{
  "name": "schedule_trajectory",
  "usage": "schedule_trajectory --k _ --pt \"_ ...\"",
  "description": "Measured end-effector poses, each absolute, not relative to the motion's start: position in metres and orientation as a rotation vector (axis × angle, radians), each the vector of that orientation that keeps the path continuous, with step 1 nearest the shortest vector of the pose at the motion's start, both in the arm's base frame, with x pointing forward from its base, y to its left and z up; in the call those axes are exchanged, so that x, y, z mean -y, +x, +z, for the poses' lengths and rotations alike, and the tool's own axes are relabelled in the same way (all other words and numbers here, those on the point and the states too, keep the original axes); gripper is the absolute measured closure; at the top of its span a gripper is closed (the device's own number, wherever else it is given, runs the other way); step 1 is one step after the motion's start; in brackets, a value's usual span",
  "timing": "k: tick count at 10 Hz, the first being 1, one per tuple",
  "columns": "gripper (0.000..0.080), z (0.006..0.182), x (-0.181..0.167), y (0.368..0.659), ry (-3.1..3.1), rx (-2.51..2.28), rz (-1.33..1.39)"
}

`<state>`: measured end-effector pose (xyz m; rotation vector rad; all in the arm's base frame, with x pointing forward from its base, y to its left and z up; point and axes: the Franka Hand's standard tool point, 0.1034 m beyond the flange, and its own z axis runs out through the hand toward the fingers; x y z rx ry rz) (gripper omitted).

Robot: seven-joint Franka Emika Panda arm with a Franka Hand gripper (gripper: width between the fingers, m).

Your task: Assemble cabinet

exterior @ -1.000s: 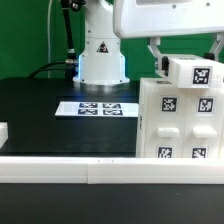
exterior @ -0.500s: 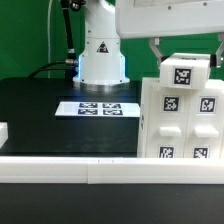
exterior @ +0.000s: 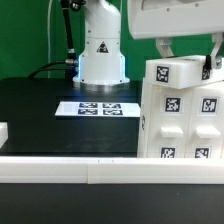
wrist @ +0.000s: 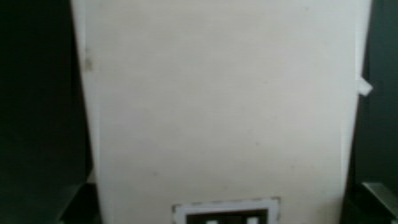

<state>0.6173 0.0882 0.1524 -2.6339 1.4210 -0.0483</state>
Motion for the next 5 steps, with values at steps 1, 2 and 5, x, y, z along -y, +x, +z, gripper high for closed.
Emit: schedule_trajectory --k 1,2,5 --pt "0.024 0.1526 -0.0889 0.6181 -2.538 -1.575 -0.047" --pt "0.024 0.1528 -0.089 0.6186 -2.498 -1.633 -0.044" --pt "0.024 0.1527 -0.089 0.6192 -2.291 -1.896 -0.02"
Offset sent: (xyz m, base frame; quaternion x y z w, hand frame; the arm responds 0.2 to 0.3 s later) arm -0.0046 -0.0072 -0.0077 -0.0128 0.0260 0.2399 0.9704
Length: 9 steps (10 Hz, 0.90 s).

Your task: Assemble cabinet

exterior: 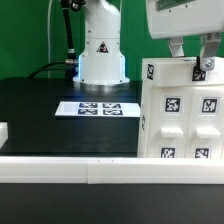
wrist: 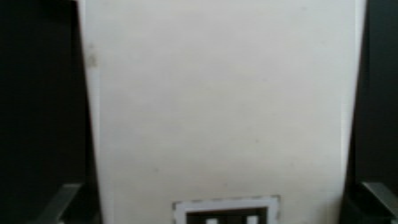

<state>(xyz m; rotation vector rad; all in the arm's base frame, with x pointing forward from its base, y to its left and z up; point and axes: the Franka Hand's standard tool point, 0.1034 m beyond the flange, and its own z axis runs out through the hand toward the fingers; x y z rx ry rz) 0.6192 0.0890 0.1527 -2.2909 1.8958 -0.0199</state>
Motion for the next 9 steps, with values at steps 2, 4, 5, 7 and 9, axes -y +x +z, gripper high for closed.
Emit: schedule_trajectory --k 2,4,5,7,9 --pt "0.024 0.153 -0.089 0.619 -2.158 -2.032 0.011" --pt "0.0134 0.153 -0.093 0.619 -2.103 -2.075 0.03" --pt "0.0041 0.153 -0.093 0.619 -2.111 -2.063 0.032" --pt "0.0013 0.155 -0.094 0.62 -2.131 -2.033 0.03" --pt "0.0002 0.166 -0.096 0.622 -2.148 -1.972 0.029"
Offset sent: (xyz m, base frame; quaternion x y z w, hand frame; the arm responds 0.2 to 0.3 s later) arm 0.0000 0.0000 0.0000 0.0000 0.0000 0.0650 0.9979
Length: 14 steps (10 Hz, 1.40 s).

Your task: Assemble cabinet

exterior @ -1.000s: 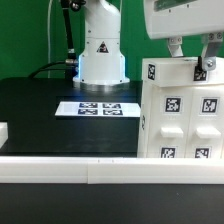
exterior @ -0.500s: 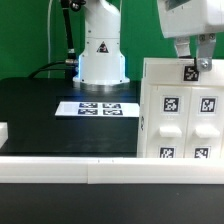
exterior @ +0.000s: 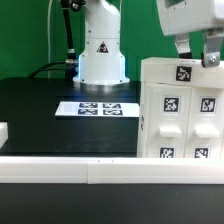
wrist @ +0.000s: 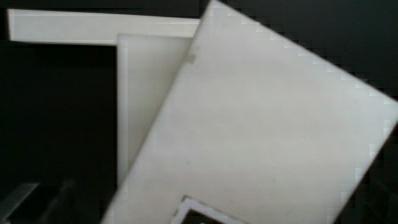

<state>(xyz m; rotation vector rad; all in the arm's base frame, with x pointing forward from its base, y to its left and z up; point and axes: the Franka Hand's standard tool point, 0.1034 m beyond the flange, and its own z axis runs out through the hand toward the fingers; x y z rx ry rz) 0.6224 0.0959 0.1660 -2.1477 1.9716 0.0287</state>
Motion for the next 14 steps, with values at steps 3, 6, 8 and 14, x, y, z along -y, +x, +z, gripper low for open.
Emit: schedule_trajectory --k 3,6,8,14 --pt "0.0002 0.1762 -0.0985 0.6263 -2.113 -1.954 0.041" --pt "0.0002 0.1747 -0.0998 0.6252 -2.162 -1.904 0.037" --pt "0.0002 0.1763 -0.1023 0.6241 -2.349 -1.689 0.046" --pt "0.0002 0.1772 -0.1003 0.6246 -2.795 -0.889 -0.017"
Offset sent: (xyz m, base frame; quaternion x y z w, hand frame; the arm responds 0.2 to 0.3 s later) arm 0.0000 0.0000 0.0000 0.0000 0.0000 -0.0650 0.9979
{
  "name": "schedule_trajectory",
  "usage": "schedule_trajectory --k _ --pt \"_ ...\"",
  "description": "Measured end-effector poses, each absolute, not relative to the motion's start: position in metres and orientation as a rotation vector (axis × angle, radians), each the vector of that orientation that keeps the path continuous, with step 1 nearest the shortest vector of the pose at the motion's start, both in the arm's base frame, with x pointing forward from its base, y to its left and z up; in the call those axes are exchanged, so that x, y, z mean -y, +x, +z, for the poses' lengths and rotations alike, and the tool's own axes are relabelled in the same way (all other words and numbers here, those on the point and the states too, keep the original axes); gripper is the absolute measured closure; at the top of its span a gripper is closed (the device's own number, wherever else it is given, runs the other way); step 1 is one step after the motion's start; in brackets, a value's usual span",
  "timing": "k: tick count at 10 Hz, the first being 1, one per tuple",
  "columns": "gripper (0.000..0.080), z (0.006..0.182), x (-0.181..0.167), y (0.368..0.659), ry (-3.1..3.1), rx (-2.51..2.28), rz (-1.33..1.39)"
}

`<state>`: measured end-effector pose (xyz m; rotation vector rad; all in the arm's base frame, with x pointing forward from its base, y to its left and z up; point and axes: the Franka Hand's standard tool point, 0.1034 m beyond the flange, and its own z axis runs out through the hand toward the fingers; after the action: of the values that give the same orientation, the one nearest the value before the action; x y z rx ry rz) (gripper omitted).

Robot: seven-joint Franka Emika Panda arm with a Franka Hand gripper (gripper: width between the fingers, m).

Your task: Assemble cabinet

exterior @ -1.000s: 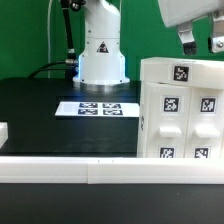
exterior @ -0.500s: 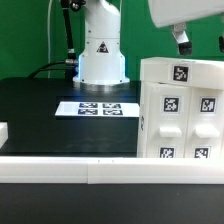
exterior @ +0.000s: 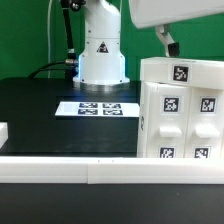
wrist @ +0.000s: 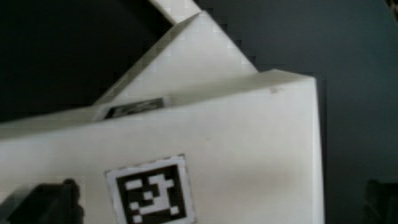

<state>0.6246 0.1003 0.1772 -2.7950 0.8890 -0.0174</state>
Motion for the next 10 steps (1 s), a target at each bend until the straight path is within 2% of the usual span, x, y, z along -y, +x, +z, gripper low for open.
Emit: schedule_trajectory --k 6,10 --pt "0.0002 0.174 -0.1012 0.6261 -2.938 -0.342 -0.113" --pt "0.0002 0.1733 -0.0981 0.6224 -3.014 0.365 -0.085"
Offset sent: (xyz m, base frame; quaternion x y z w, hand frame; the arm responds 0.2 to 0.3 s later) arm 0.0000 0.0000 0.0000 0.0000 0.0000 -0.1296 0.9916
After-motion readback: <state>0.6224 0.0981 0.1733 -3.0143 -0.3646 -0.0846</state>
